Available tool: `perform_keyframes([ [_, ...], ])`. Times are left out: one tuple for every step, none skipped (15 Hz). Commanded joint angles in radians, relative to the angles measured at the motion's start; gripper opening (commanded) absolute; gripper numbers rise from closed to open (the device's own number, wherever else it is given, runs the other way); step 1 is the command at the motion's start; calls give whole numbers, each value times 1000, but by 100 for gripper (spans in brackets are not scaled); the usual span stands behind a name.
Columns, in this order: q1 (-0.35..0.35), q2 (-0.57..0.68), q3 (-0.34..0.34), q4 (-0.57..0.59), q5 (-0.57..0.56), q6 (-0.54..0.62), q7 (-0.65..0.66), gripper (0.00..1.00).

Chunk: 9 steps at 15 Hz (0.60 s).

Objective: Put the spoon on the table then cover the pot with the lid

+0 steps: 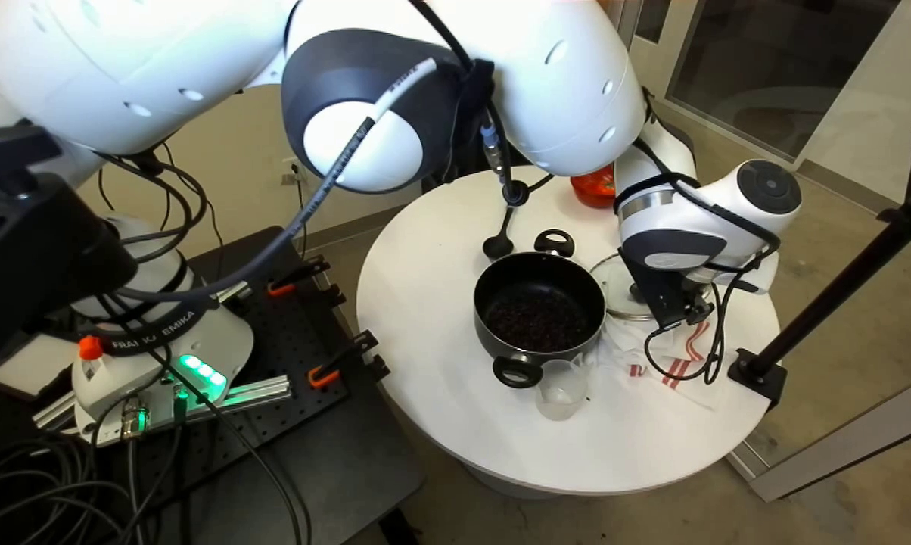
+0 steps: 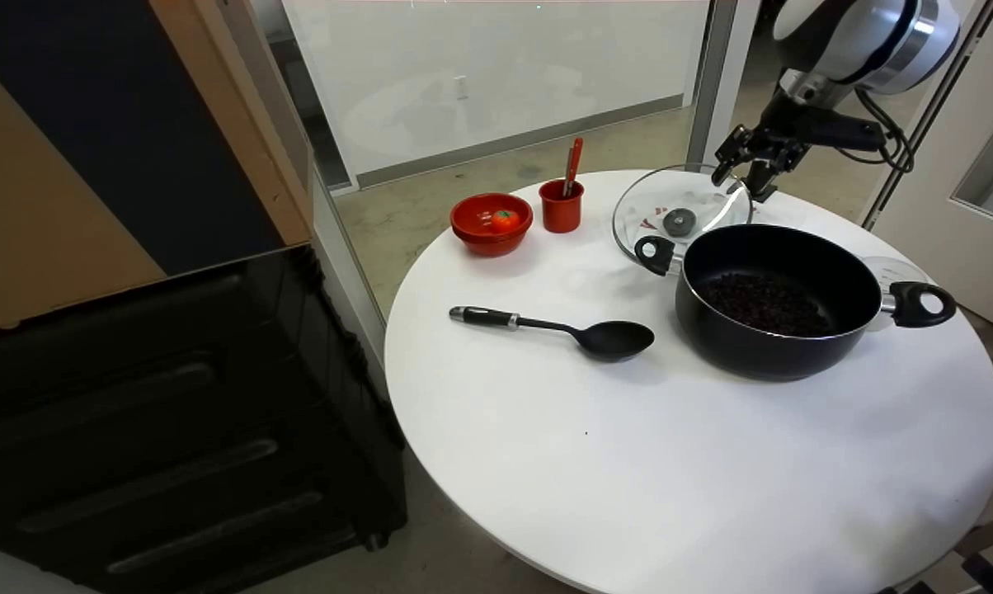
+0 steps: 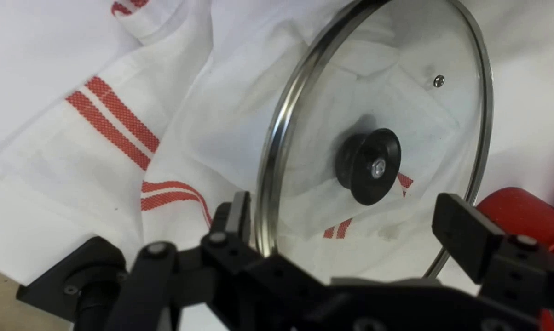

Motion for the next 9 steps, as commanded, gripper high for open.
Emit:
perform_keyframes([
  [19,17,-15,28,45,-11,-23,100],
  [31,40,-26,63,43,-26,-13,100],
  [45,60,-40,90,37,-30,-1,100],
  [61,77,-58,118,30,-50,15,100],
  [75,99,-73,151,26,-80,29,100],
  [87,121,-88,187,24,-104,37,100],
  [97,147,-99,231,24,-137,44,100],
  [105,173,-107,273,26,-164,48,100],
  [103,207,-99,326,-2,-186,69,100],
])
